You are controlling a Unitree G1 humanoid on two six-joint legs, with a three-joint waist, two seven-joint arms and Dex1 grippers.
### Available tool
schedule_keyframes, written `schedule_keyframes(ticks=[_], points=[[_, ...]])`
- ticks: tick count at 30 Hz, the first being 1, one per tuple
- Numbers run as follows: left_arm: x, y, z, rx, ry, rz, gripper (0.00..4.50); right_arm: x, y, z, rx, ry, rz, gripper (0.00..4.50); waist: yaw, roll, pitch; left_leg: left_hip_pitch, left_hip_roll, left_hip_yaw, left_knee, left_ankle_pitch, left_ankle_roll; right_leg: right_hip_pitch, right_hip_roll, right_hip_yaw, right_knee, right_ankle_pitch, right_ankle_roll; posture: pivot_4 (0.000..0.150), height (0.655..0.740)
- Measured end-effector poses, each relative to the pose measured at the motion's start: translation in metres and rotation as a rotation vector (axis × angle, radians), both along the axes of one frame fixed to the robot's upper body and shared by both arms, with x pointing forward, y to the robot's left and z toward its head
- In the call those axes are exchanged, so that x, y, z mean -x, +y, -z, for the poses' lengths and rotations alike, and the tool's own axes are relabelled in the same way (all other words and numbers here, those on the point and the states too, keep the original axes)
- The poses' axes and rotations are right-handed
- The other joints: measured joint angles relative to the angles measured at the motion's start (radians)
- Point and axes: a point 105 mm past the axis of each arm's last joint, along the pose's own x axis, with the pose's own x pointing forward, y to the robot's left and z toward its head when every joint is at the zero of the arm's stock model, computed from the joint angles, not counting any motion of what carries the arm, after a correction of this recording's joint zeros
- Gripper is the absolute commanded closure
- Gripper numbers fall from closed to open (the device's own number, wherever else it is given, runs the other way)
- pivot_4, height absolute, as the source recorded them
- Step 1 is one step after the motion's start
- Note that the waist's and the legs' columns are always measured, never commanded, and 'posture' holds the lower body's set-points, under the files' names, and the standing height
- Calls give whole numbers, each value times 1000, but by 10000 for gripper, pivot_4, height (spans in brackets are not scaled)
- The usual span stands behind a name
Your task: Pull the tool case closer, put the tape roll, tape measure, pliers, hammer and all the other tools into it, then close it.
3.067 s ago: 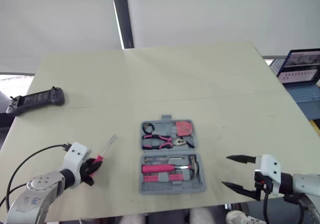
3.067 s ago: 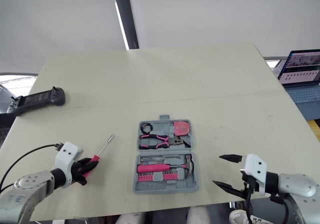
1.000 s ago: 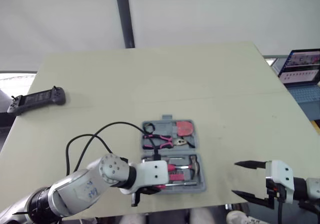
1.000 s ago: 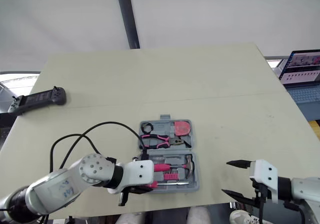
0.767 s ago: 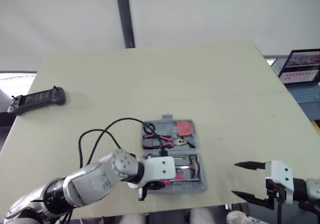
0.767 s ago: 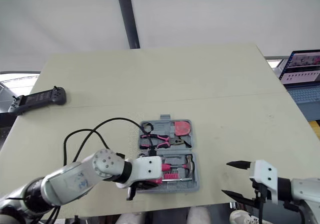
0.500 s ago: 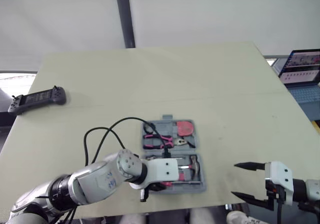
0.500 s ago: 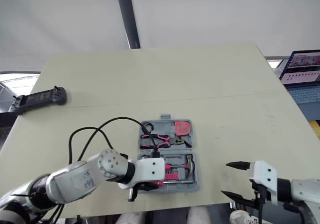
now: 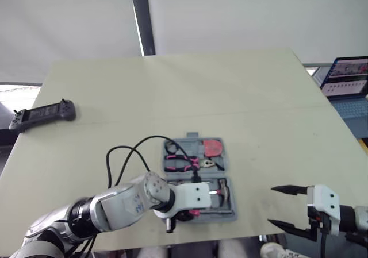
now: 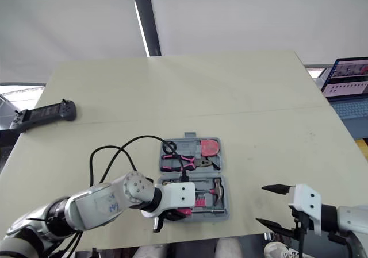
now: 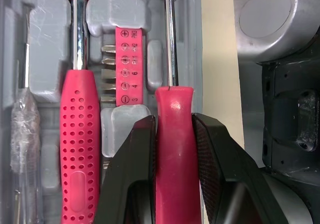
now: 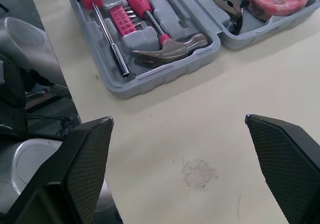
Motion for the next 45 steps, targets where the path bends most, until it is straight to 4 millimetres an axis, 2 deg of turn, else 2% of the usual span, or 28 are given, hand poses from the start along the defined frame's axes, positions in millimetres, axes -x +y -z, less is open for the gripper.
schedule_keyframes(ticks=[16,18,19,24,28,31,33,37,38,45], points=[[1,-4,4,-4,-3,9,39048,4,1,3,-7,16,8,0,1,0,0,0,0,0,0,0,0,0,0,0,0,0,0,1500,7400],[0,-5,5,-4,5,5,28458,5,0,3,-6,18,9,0,1,0,0,0,0,0,0,0,0,0,0,0,0,0,0,1500,7400],[1,-6,6,-2,16,9,25087,5,0,4,-6,19,10,0,1,0,0,0,0,0,0,0,0,0,0,0,0,0,0,1500,7400],[8,-8,5,9,53,28,358,5,0,4,-7,21,12,0,1,0,0,0,0,0,0,0,0,0,0,0,0,0,0,1500,7400],[1,-12,-7,62,47,-34,358,4,0,3,-7,19,12,0,2,0,0,0,0,0,1,0,0,0,0,0,1,0,0,1500,7400],[-1,-12,-14,93,45,-74,9999,2,0,2,-9,17,14,0,0,0,0,0,0,0,1,0,0,0,0,0,0,0,0,1500,7400],[-1,-12,-16,121,56,-98,19236,1,1,1,-9,11,12,0,0,0,0,0,0,0,1,0,0,0,0,0,1,0,0,1500,7400],[-2,-13,-23,227,41,-129,40887,-1,1,0,-12,4,10,0,-1,1,0,0,0,0,1,0,0,0,0,0,0,0,0,1500,7400],[-2,-11,-23,265,34,-138,44214,-1,2,-1,-15,1,10,0,-1,1,0,0,0,0,1,0,0,0,0,0,0,0,0,1500,7400],[1,16,-4,372,-69,-165,44214,0,2,0,-23,8,15,0,2,1,-1,0,0,0,1,0,0,0,0,0,-1,0,0,1500,7400]])
